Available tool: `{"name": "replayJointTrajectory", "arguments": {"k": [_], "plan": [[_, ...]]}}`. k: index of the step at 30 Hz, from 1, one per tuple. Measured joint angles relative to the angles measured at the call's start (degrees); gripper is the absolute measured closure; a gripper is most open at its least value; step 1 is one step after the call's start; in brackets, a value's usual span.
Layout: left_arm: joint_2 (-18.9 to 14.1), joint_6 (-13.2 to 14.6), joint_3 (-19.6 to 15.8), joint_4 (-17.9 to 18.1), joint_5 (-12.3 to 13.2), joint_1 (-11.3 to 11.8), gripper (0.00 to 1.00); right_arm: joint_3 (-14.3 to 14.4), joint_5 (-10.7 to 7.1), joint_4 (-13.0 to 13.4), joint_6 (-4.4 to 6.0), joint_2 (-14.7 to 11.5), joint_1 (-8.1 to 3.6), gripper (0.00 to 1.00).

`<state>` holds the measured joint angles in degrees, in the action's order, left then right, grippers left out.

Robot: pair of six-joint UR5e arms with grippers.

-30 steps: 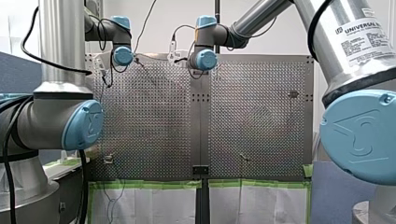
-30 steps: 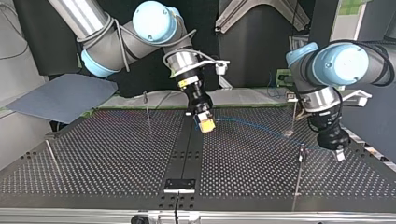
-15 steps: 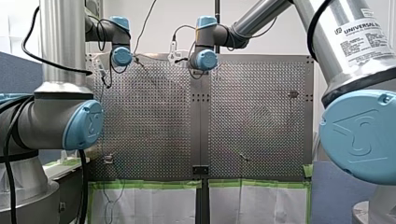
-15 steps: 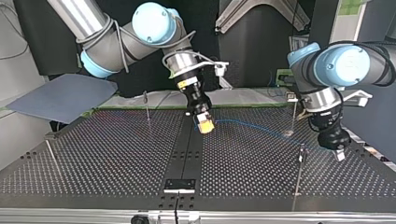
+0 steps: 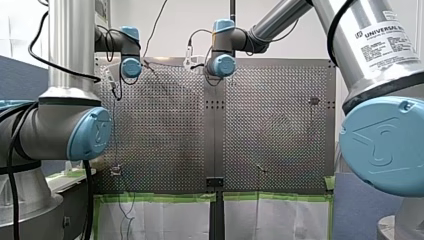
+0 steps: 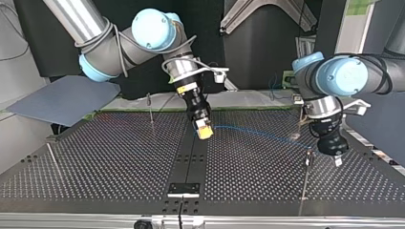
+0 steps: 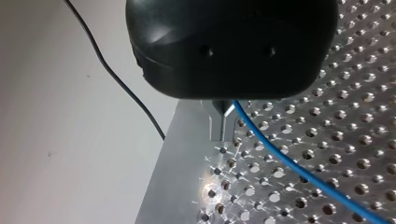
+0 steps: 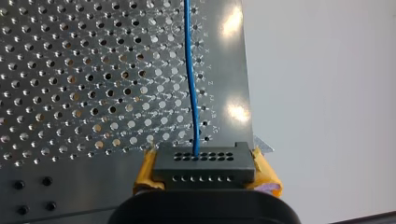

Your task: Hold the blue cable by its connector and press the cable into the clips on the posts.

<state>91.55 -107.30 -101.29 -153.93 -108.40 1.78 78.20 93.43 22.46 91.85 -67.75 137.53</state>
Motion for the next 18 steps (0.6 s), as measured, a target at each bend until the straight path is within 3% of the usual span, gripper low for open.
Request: {"name": "replayJointTrajectory", "arguments": {"k": [6, 18], "plan": [[0.2, -1.3, 1.1, 1.4, 1.5, 0.8, 0.99, 0.0, -0.16, 0.0, 0.01, 0.1, -0.57, 1.0], [0.5, -2.3, 2.6, 0.6, 3.9, 2.6, 0.99, -0.2, -0.58, 0.3, 0.0, 0.2, -1.68, 1.0]]}}
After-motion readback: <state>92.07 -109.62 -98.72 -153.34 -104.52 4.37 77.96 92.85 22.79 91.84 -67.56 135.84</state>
